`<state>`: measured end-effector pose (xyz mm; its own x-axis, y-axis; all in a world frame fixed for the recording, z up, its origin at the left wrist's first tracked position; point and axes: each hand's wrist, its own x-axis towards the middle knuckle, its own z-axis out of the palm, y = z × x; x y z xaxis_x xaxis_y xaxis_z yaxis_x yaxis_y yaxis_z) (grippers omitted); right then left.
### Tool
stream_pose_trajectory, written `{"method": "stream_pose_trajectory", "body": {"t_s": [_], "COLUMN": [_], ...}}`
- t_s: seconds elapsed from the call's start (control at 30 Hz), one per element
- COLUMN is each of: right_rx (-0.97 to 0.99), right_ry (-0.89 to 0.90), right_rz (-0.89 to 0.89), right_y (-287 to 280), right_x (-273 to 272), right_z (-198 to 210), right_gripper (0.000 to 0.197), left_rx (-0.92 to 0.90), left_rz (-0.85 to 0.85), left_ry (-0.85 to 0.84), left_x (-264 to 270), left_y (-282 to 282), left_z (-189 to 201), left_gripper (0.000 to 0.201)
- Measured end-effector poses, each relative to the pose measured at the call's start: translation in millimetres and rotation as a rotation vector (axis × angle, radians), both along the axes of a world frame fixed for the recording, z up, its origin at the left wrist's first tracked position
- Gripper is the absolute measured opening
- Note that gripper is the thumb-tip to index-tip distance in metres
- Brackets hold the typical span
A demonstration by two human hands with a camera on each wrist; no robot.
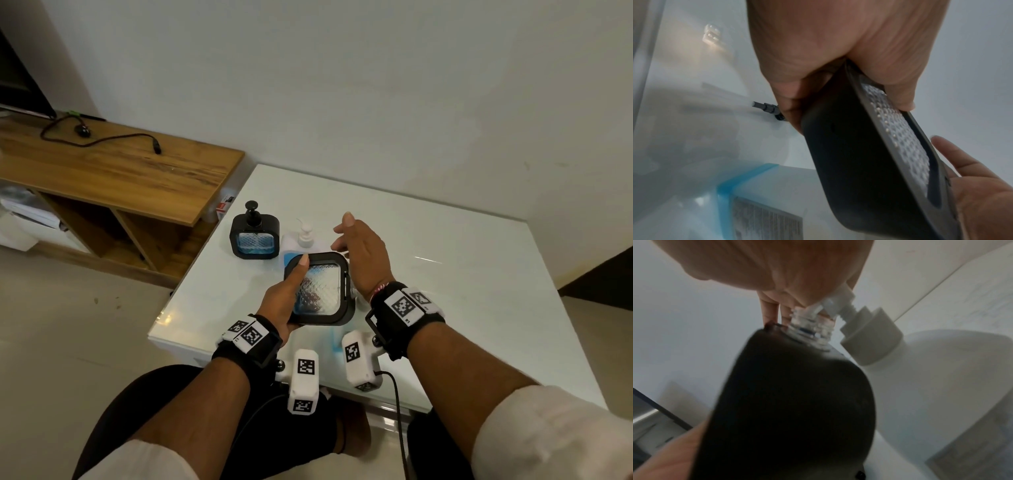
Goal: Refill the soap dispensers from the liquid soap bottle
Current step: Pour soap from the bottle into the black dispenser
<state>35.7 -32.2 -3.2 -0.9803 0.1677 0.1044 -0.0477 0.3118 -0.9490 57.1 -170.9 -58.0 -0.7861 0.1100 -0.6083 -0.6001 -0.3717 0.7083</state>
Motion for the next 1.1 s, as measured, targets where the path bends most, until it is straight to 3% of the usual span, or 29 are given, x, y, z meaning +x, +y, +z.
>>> {"method": "stream_pose_trajectory", "body": {"t_s": [0.1, 0.23, 0.5, 0.7, 0.93, 1.1], "right_rx": [0.003, -0.049, 0.035, -0.052, 0.169, 0.059], "right_ry": [-0.001, -0.024, -0.008, -0.024, 0.023, -0.017], "right_rz": [0.017, 0.042, 0.048, 0.032, 0.061, 0.043], "right_y": [-1.1, -1.1, -0.2, -0.9, -0.9, -1.5], "right_x": [2.1, 2.3, 0.7, -0.6, 0.3, -2.0], "right_z": [1.3, 5.1, -0.3, 5.7, -3.0, 0.8], "right_gripper": [0.073, 0.067, 0.072, 0.062, 0.076, 0.060], "left_rx": [0.000, 0.008, 0.005, 0.002, -0.002, -0.018], "left_rz": [-0.002, 0.005, 0.010, 0.020, 0.009, 0.015], "left_ry": [-0.003, -0.006, -0.016, -0.013, -0.001, 0.003], "left_x": [1.7, 2.8, 3.0, 1.6, 1.1, 1.9], "left_y": [1.6, 3.9, 3.4, 2.5, 2.7, 1.7], "left_z": [0.7, 5.4, 7.0, 4.0, 2.0, 0.4], "left_gripper": [0.085, 0.072, 0.065, 0.076, 0.074, 0.086]}}
